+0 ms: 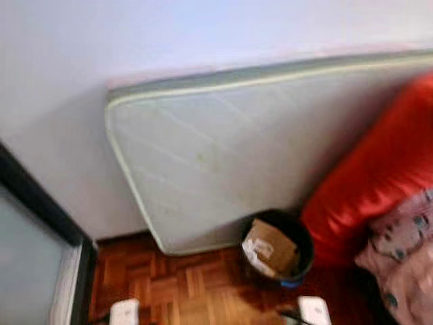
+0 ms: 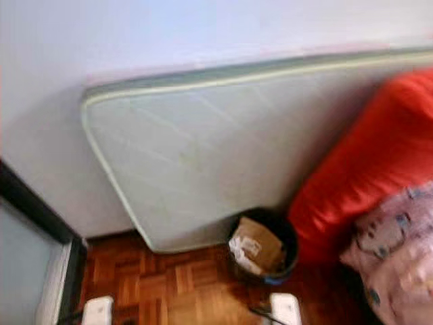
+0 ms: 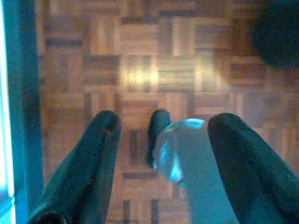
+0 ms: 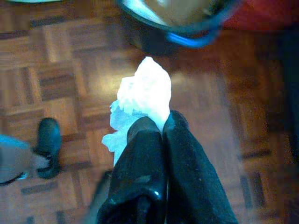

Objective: Clean up the room

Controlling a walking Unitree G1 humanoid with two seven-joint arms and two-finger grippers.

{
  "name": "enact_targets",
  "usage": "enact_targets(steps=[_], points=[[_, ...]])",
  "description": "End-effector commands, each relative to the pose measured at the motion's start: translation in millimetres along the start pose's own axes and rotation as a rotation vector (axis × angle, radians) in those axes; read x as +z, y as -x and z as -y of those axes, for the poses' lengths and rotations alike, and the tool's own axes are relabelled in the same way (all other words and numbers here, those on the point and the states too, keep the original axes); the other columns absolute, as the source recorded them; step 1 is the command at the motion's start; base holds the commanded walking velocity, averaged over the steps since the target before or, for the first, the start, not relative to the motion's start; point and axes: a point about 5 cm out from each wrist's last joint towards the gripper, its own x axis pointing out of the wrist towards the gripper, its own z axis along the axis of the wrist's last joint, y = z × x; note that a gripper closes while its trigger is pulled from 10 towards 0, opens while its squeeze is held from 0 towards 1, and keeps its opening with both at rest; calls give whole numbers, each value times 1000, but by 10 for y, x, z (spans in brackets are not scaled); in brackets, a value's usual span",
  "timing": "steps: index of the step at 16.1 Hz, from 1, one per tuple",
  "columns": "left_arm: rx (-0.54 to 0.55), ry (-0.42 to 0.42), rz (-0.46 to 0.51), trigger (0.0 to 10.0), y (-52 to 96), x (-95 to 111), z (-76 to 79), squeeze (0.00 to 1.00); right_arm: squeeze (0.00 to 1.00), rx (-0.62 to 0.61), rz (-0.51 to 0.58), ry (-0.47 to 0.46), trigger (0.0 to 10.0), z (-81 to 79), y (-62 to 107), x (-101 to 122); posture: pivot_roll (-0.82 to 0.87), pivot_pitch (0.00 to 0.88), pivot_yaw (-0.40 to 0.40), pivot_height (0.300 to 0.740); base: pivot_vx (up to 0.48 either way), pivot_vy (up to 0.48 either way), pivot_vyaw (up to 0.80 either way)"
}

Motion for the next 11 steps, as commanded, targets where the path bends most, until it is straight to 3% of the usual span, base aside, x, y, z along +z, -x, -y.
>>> enact_targets(steps=[1, 11], points=[[0, -2, -23, 10000, 12, -61, 4, 0, 0, -11, -22, -9, 10000, 56, 21, -77, 100, 89, -21, 740, 292, 0, 0], [3, 0, -33, 10000, 18, -85, 0, 0, 0, -24, -19, -24, 10000, 104, 26, -77, 100, 91, -22, 740, 297, 0, 0]])
